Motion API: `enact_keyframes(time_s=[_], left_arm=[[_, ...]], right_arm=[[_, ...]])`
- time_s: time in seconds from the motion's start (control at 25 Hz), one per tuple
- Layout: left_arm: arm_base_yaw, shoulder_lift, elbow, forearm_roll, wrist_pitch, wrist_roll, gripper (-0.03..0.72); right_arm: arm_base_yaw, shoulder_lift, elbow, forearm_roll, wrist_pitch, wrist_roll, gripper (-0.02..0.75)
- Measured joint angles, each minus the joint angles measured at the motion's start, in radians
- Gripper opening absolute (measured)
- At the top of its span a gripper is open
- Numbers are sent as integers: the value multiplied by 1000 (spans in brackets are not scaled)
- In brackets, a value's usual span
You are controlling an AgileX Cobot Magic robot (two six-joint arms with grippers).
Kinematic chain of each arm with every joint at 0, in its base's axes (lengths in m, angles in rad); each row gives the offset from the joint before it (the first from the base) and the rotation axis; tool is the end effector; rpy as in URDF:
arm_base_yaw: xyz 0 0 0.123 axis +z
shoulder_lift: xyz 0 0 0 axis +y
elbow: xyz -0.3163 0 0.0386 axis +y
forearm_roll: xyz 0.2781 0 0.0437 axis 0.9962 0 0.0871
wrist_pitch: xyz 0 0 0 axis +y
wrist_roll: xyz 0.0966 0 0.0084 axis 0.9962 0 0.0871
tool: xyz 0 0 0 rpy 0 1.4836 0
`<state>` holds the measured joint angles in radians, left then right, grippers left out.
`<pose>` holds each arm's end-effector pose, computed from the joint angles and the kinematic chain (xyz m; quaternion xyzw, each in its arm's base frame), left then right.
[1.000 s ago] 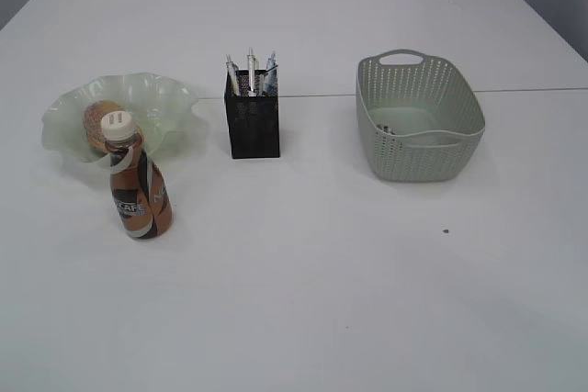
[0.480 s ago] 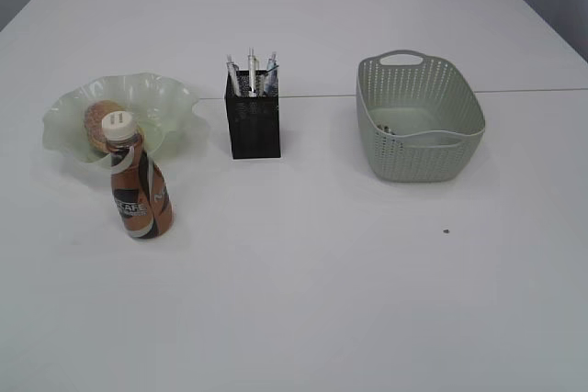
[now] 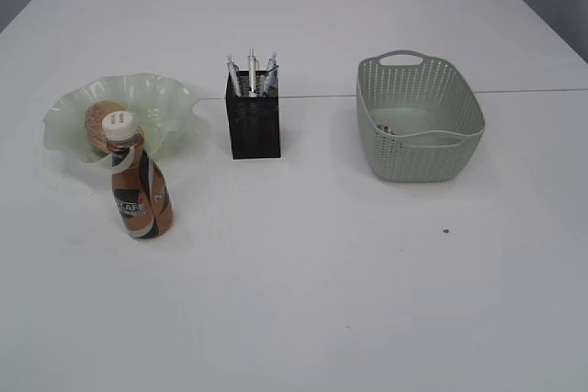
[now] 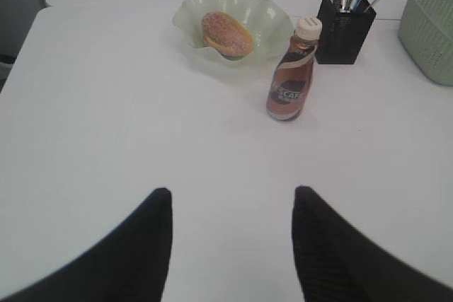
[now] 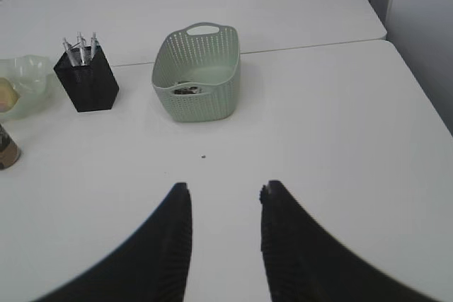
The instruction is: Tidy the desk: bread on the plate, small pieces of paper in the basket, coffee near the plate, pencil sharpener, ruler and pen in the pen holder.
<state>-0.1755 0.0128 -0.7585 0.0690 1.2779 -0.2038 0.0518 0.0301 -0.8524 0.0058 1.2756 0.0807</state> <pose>-0.0519 0.0157 0.3448 -0.0212 0.8450 -0.0679 0.5300 -0.0672 -0.0029 0.3699 0.0110 0.8239 0.0403 0.5651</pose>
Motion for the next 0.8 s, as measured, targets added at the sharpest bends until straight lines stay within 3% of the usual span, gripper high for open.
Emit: enact_keyframes(time_s=[0.24,0.52,0.8], left_arm=[[0,0,5,25,0,0,404],[0,0,107,82,-12,4,404],[0,0,193,79,-71,4,404]], right_arm=[[0,-52,132,6,4,-3,259],[0,-52,283,-6,4,-49,260],[-1,-52,322,-6,-38,-152,260]])
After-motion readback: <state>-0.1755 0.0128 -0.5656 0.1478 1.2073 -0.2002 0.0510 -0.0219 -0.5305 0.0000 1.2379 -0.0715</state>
